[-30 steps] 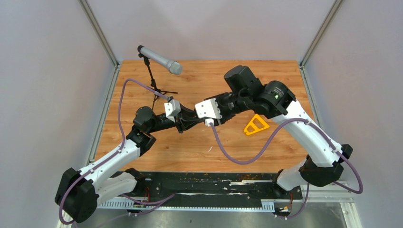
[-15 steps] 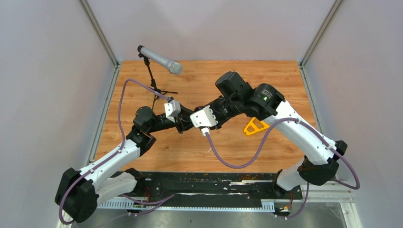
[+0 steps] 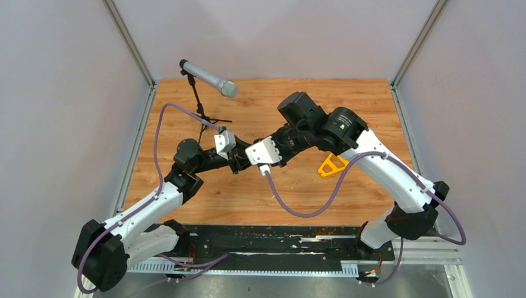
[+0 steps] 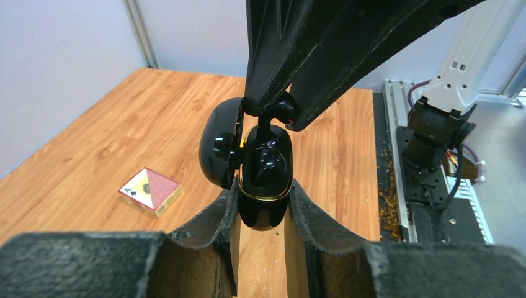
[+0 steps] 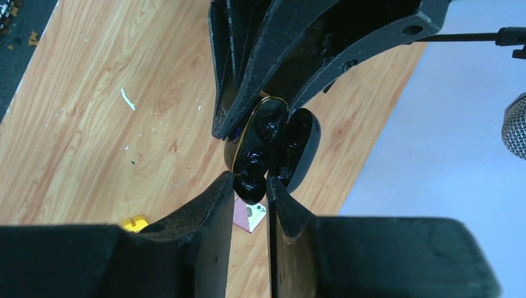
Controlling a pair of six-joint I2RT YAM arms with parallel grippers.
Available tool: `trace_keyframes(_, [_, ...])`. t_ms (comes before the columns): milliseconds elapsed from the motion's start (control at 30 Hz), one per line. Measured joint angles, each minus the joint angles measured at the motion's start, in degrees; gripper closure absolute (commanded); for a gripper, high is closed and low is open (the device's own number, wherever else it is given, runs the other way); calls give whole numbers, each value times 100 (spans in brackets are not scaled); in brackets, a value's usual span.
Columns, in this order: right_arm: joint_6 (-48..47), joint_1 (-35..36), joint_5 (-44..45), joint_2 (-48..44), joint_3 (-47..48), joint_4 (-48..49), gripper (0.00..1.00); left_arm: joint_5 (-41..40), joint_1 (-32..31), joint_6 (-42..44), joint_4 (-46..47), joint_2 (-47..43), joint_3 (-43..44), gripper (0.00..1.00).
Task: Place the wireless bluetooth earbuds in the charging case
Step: Place the earbud in the charging case.
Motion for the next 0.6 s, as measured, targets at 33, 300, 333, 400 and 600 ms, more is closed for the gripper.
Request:
trace_keyframes(33, [79, 0, 4, 59, 92, -52, 83, -2, 4, 20, 0, 0, 0, 100])
trace_keyframes(300, [916, -2, 153, 901, 1368, -789, 83, -227, 46, 125, 7, -9, 0, 100])
trace_keyframes(333, [1029, -2, 197, 979, 1480, -855, 82, -269, 46, 125, 0, -9, 0, 100])
trace_keyframes(400, [1241, 0, 282, 1067, 1596, -905, 80, -339, 46, 116, -15, -9, 0, 100])
trace_keyframes(600, [1958, 162, 719, 1156, 1718, -850, 75, -481, 42, 26, -26, -9, 0, 100])
